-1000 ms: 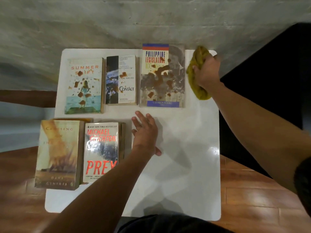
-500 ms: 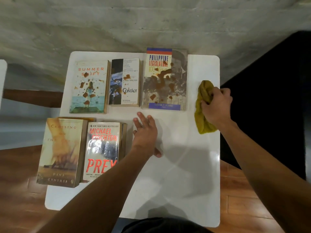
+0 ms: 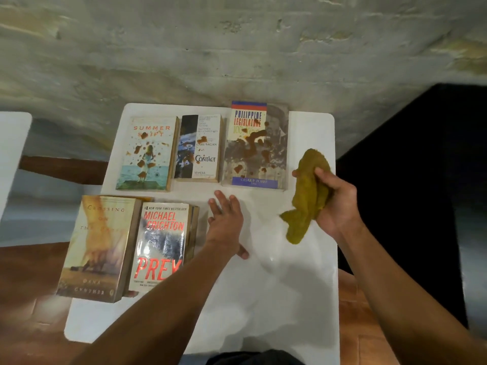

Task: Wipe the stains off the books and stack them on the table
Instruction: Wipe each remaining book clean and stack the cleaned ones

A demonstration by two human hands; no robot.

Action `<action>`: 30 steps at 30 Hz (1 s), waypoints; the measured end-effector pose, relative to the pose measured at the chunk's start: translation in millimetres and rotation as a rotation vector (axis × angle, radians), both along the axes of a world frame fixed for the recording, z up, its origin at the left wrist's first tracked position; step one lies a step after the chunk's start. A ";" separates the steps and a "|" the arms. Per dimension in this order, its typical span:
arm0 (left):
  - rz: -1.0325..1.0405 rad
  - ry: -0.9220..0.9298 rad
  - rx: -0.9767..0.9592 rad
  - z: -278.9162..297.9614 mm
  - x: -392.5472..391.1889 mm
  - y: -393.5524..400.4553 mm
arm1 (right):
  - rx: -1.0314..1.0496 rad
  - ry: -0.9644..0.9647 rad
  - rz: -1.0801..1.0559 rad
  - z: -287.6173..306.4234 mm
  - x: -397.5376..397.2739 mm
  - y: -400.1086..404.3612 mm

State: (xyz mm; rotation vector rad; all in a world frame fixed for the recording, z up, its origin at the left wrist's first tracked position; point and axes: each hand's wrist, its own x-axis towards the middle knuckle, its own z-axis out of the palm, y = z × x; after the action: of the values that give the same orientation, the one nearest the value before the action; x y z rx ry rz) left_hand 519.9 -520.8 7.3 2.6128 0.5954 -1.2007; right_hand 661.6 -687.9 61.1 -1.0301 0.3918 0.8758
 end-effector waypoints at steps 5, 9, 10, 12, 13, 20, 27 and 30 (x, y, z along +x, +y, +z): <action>0.034 -0.011 -0.036 4.7 -4.4 -3.9 | 0.035 0.034 0.094 17.1 -11.9 10.5; 0.041 -0.045 -0.090 20.5 0.4 10.4 | -0.031 -0.057 0.172 34.0 -18.5 15.0; 0.053 -0.084 -0.122 26.7 4.8 19.4 | -0.051 -0.086 0.147 40.0 -19.7 16.9; 0.111 -0.189 -0.195 34.6 10.1 36.4 | -0.180 -0.162 0.133 40.2 -21.2 21.2; 0.144 -0.252 -0.219 40.4 12.3 44.7 | -0.285 -0.213 0.133 36.4 -22.8 23.0; 0.046 -0.641 -0.070 77.5 11.3 76.0 | -0.758 -0.442 0.227 5.0 -33.7 33.1; 0.019 -0.561 -0.059 59.3 -7.5 121.1 | -1.019 -0.685 0.371 -15.6 -28.7 71.9; 0.034 -0.525 -0.085 49.0 -14.2 124.2 | -1.131 -0.777 0.457 -24.3 -22.6 79.2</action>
State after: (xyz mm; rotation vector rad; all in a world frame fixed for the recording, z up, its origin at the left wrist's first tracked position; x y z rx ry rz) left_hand 505.7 -396.6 56.3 2.6672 0.4641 -0.4757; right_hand 638.9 -608.7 36.8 -2.4619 -0.0703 0.5290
